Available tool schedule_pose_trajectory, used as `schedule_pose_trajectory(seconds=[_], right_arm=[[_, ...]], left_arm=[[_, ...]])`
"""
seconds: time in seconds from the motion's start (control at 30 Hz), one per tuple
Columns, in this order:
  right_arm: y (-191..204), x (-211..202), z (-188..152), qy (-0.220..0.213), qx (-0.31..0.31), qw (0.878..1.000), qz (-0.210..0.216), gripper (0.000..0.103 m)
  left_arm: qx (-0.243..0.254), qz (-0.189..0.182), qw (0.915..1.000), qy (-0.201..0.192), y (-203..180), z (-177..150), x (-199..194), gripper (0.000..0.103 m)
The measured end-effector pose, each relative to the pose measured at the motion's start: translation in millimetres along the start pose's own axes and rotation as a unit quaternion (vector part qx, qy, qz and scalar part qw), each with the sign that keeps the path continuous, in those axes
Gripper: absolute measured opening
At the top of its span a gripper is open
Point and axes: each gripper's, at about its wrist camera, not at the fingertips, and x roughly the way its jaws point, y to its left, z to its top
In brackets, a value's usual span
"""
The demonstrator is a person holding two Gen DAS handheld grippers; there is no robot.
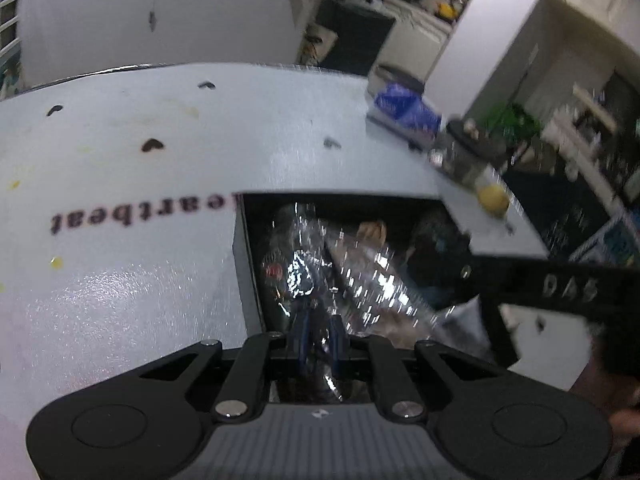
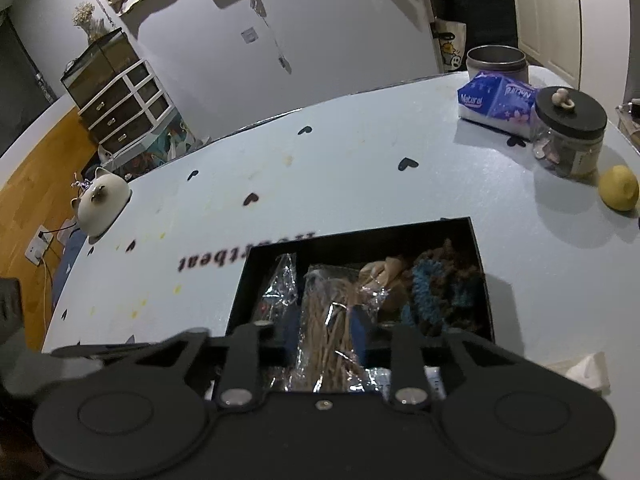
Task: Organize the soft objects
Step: 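Open both grippers to drop the two cord bags into the box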
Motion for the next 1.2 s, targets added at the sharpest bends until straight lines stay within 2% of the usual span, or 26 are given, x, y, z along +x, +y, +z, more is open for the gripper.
schedule_pose_trajectory(seconds=[0.1,0.27,0.47,0.6,0.73,0.83,1.0,1.2], right_arm=[[1,9,-1,0.034,-0.01,0.999,-0.006,0.013],[4,29,-11,0.09,-0.04,0.995,-0.013,0.013],[-1,45,-16,0.095,-0.045,0.994,-0.005,0.012],[-7,51,-21,0.088,-0.042,0.995,0.0,0.011],[-8,55,-22,0.075,-0.04,0.996,-0.001,0.011],[-7,52,-21,0.069,-0.03,0.997,-0.004,0.012],[6,24,-18,0.034,-0.031,0.999,-0.015,0.022],[28,-19,-25,-0.022,-0.029,0.999,-0.035,0.026]], left_arm=[[0.031,0.01,0.9993,0.021,-4,-4,13,0.011],[0.072,0.025,0.9967,0.027,-8,-9,24,0.011],[0.055,0.023,0.9981,0.015,-5,-8,15,0.013],[0.037,0.028,0.9989,-0.007,-4,-7,0,0.023],[0.026,0.033,0.9988,-0.027,-4,-9,-17,0.027],[0.025,0.033,0.9985,-0.036,-4,-10,-29,0.036],[0.034,0.024,0.9979,-0.049,-1,-11,-47,0.05],[0.049,0.003,0.9969,-0.061,6,-11,-66,0.061]])
